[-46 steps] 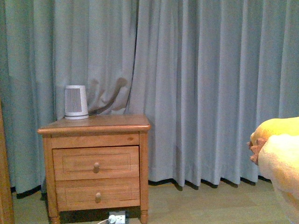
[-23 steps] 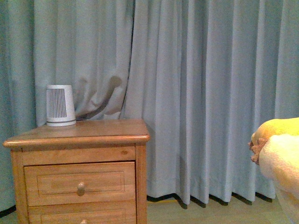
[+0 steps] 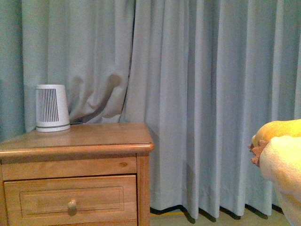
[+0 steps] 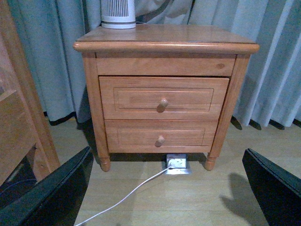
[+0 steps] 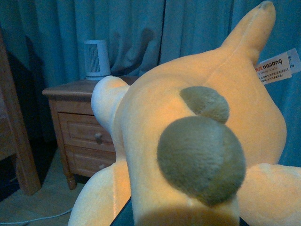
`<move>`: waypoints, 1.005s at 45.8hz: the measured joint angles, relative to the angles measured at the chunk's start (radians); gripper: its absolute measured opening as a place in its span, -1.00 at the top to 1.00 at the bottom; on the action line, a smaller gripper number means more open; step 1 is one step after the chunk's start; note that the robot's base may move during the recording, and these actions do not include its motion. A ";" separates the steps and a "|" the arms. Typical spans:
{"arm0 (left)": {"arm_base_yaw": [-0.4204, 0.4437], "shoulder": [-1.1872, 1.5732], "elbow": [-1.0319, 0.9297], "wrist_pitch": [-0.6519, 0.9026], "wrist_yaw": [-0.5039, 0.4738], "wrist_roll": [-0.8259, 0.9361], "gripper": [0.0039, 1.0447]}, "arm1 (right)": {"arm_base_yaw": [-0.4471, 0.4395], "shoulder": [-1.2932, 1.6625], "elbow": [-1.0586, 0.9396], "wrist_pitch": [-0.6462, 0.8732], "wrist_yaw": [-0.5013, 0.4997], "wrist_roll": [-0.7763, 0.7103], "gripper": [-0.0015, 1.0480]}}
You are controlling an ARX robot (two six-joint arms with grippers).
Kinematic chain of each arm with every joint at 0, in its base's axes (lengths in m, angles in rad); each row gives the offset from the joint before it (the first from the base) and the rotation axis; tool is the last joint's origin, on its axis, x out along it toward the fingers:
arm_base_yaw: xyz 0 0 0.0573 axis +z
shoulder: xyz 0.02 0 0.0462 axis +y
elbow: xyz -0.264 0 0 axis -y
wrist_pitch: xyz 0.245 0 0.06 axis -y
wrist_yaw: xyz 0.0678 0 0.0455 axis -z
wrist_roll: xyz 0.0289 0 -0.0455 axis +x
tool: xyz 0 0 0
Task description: Put away toys
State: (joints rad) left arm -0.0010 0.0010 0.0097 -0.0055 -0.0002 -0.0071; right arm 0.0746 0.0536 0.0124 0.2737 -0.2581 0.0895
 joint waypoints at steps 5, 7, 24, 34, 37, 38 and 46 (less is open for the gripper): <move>0.000 0.000 0.000 0.000 0.000 0.000 -0.89 | 0.000 0.000 0.000 0.000 0.000 0.000 0.84; 0.001 0.000 0.000 0.000 -0.003 0.000 -0.89 | 0.000 0.000 0.000 0.000 -0.004 0.000 0.84; 0.001 0.000 0.000 0.000 0.001 0.000 -0.89 | 0.000 0.000 0.000 0.000 0.003 0.000 0.84; 0.001 0.000 0.000 0.000 0.000 0.000 -0.89 | 0.000 0.000 0.000 0.000 0.001 0.000 0.84; 0.000 0.000 0.000 0.000 0.000 0.000 -0.89 | 0.000 0.000 0.000 0.000 0.002 0.000 0.84; 0.000 0.000 0.000 0.000 0.000 0.000 -0.89 | 0.000 0.000 0.000 0.000 0.001 0.000 0.84; 0.000 0.000 0.000 0.000 -0.001 0.000 -0.89 | 0.000 0.000 0.000 0.000 0.001 0.000 0.84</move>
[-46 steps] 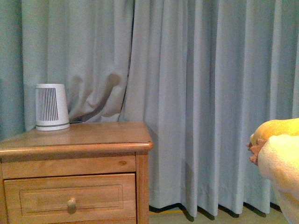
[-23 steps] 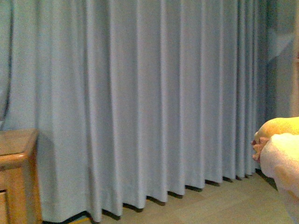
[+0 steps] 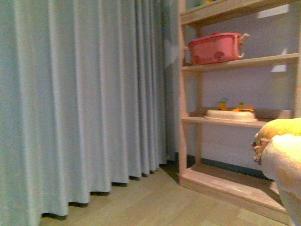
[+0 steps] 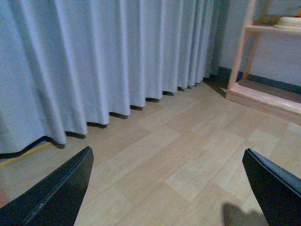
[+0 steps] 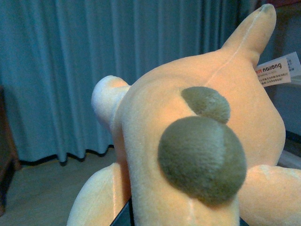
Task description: Put away toys
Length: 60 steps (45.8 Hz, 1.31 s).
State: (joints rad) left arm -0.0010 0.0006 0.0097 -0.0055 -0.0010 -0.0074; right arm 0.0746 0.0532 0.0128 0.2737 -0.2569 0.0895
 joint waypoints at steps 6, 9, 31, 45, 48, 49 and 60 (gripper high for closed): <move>0.000 0.000 0.000 0.000 0.003 0.000 -0.89 | 0.000 0.000 0.000 0.000 0.001 0.000 0.84; 0.000 0.000 0.000 0.000 0.000 0.000 -0.89 | 0.000 0.000 0.000 0.000 -0.002 0.000 0.84; 0.000 0.000 0.000 0.000 0.000 0.000 -0.89 | 0.000 0.000 0.000 0.000 0.001 0.000 0.84; 0.000 0.000 0.000 0.000 0.001 0.000 -0.89 | 0.000 0.000 0.000 0.000 -0.003 0.000 0.84; 0.000 0.000 0.000 0.000 0.001 0.000 -0.89 | 0.000 -0.001 0.000 0.000 -0.003 0.000 0.84; 0.000 0.000 0.000 0.000 0.001 0.000 -0.89 | 0.000 -0.001 0.000 0.000 -0.003 0.000 0.84; 0.000 0.000 0.000 0.000 0.001 0.000 -0.89 | 0.000 -0.001 0.000 0.000 -0.002 0.000 0.84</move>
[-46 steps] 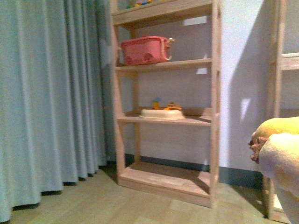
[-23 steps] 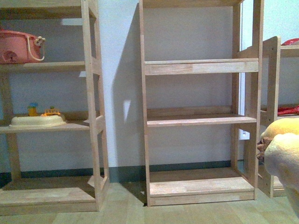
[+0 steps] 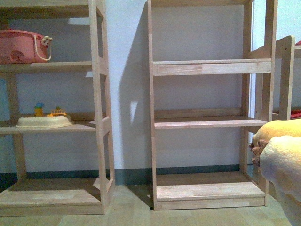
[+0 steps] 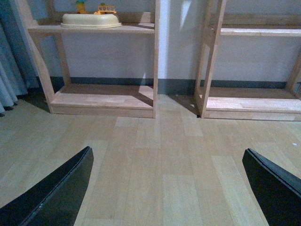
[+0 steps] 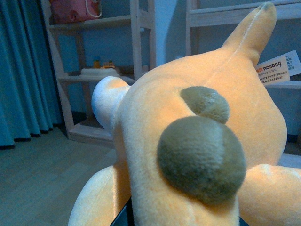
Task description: Put away toys
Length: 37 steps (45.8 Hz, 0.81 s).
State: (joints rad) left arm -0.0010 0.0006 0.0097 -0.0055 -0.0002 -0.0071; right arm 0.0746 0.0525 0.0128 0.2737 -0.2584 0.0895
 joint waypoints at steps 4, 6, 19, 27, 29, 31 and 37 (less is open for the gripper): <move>0.000 0.000 0.000 0.000 0.000 0.000 -0.89 | 0.000 0.000 0.000 0.000 0.000 0.000 0.84; 0.000 0.000 0.000 0.000 0.000 0.000 -0.89 | 0.000 0.000 0.000 0.000 0.000 0.000 0.84; 0.000 0.000 0.000 0.000 0.000 0.000 -0.89 | 0.000 0.000 0.000 0.000 0.000 0.000 0.84; 0.000 0.000 0.000 0.000 0.000 0.000 -0.89 | 0.000 0.000 0.000 0.000 0.000 0.000 0.84; 0.000 0.000 0.000 0.000 0.000 0.000 -0.89 | 0.000 0.000 0.000 0.000 0.001 0.000 0.84; 0.000 0.000 0.000 0.000 0.001 0.000 -0.89 | 0.000 0.000 0.000 0.000 0.000 0.000 0.84; 0.000 0.000 0.000 0.000 0.002 0.000 -0.89 | 0.000 0.000 0.000 0.000 0.000 0.000 0.84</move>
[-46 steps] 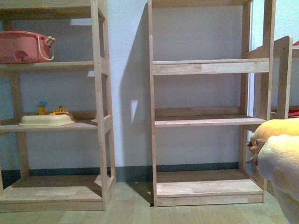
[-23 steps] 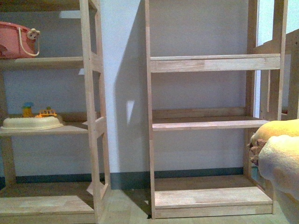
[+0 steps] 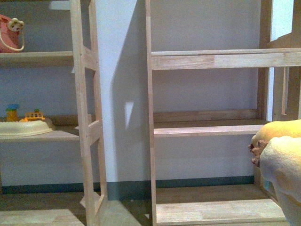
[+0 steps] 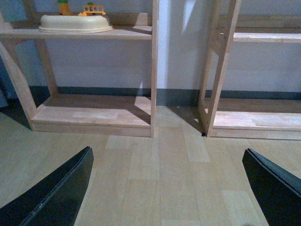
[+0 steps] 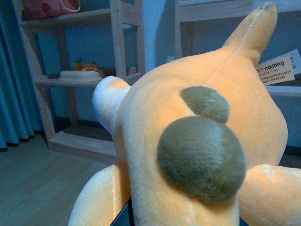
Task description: Put away toys
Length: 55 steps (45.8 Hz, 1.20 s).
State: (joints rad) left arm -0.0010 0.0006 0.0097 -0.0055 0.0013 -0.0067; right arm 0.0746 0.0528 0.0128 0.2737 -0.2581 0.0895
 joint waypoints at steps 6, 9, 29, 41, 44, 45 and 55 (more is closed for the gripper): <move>0.000 0.000 0.000 0.000 -0.002 0.000 -0.89 | 0.000 0.000 0.000 0.000 0.000 0.000 0.84; 0.000 0.000 0.000 0.000 -0.001 0.000 -0.89 | 0.000 0.000 0.000 0.000 0.000 0.000 0.84; 0.000 0.000 0.000 0.000 -0.002 -0.001 -0.89 | 0.000 0.000 0.000 0.000 0.000 0.000 0.84; 0.000 0.000 0.000 0.000 -0.002 0.000 -0.89 | 0.000 0.000 0.000 0.000 0.001 0.000 0.84; 0.000 0.000 0.000 0.000 -0.002 0.000 -0.89 | 0.000 0.000 0.000 0.000 0.000 0.000 0.84; 0.000 0.000 0.000 0.000 -0.002 0.000 -0.89 | 0.000 0.000 0.000 0.000 0.000 0.000 0.84; 0.000 0.000 0.000 0.000 -0.002 0.000 -0.89 | 0.000 0.000 0.000 0.000 0.000 0.000 0.84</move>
State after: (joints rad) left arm -0.0010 0.0006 0.0097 -0.0055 -0.0002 -0.0071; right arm 0.0746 0.0528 0.0124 0.2733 -0.2577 0.0895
